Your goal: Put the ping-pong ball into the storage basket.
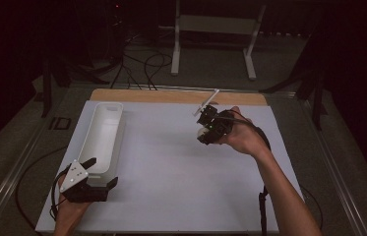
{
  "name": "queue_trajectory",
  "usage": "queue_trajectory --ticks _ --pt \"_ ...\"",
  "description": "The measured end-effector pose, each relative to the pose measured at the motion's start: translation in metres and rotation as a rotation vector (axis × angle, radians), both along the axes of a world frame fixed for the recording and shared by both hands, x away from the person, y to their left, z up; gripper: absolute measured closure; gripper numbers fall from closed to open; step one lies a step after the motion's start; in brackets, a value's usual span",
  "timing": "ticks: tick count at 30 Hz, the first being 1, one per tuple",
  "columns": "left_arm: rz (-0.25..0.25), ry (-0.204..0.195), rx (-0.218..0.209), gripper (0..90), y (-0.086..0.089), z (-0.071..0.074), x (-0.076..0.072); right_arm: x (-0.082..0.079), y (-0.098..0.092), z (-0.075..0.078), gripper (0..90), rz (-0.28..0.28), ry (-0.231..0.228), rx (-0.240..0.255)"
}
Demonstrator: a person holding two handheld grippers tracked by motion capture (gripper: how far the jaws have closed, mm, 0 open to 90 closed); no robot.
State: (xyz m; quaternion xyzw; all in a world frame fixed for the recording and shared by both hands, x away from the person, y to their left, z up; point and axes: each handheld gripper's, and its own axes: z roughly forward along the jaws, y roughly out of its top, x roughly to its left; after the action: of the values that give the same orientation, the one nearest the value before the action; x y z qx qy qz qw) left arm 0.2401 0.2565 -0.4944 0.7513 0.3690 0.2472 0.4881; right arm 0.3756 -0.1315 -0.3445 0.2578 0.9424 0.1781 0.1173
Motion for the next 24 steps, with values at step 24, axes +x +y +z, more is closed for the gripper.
queue_trajectory --ticks 24 --pt "-0.003 -0.002 0.001 0.0 0.000 0.000 0.000 -0.001 0.017 0.007 49.9 0.035 -0.005 0.002"
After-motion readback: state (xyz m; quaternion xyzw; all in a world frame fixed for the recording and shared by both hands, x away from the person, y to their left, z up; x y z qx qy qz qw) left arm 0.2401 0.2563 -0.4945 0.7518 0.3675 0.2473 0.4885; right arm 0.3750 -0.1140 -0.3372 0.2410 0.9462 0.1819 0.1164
